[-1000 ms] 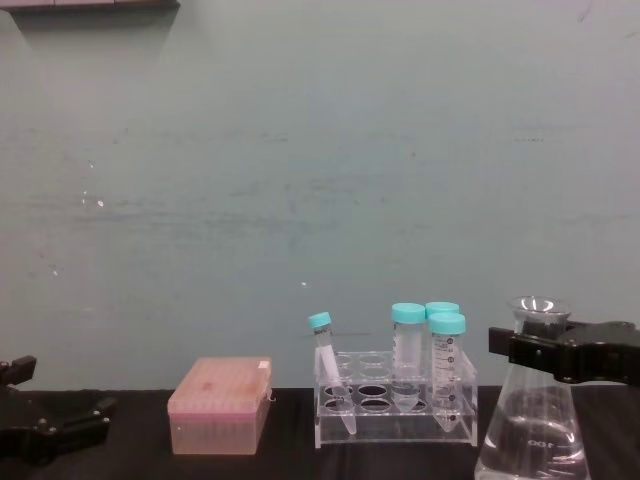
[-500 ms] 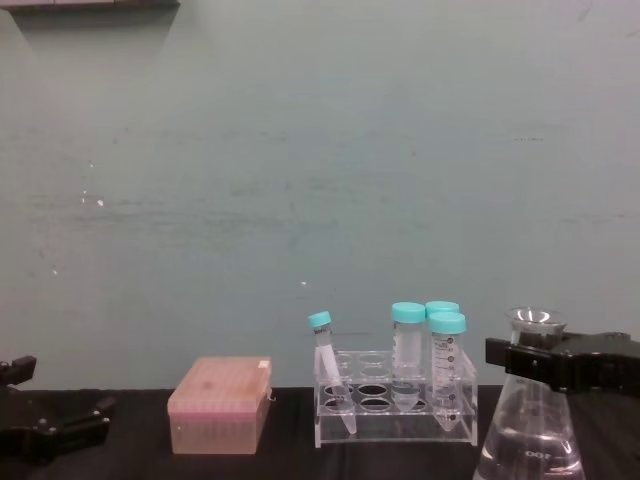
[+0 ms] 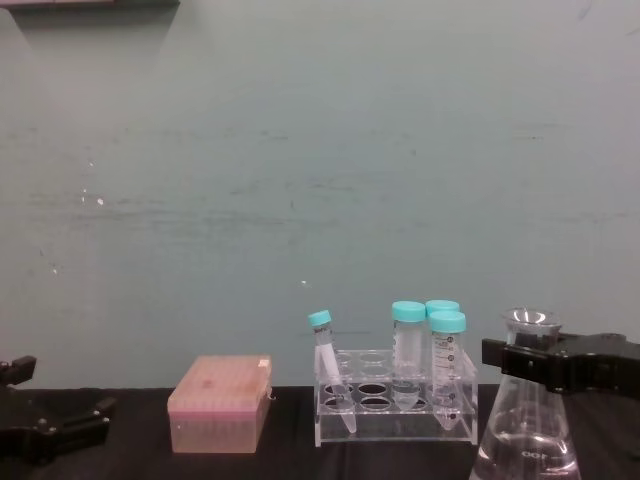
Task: Pick up the beaker with the right gripper, shake it three times, and then put it down.
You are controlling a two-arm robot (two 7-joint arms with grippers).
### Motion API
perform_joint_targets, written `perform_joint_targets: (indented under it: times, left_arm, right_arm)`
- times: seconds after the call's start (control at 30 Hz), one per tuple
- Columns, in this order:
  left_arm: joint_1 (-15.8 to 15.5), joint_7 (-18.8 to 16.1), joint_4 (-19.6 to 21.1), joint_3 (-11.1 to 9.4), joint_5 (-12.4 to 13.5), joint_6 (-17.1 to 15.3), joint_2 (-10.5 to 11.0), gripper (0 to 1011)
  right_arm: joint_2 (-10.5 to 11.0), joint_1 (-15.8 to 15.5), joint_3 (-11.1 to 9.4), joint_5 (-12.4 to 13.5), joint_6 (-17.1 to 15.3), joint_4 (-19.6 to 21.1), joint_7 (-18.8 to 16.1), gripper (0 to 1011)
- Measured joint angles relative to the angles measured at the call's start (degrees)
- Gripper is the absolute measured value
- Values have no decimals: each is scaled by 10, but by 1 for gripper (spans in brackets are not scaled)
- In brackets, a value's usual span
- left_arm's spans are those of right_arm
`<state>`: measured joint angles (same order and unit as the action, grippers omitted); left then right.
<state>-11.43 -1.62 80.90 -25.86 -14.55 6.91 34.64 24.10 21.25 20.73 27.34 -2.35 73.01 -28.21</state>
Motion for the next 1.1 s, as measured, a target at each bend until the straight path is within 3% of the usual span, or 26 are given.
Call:
perform_joint_targets:
  times: [0.9, 0.97, 1.1]
  left_arm:
    - [0, 0, 0, 0, 0, 0, 0, 1000]
    - [0, 0, 0, 0, 0, 0, 0, 1000]
    - [0, 0, 0, 0, 0, 0, 0, 1000]
  right_arm:
    - [-1, 1, 0, -4, -3, -1, 5, 453]
    - [-1, 1, 0, -4, -3, 0, 5, 487]
    - [-1, 1, 0, -3, -3, 0, 5, 656]
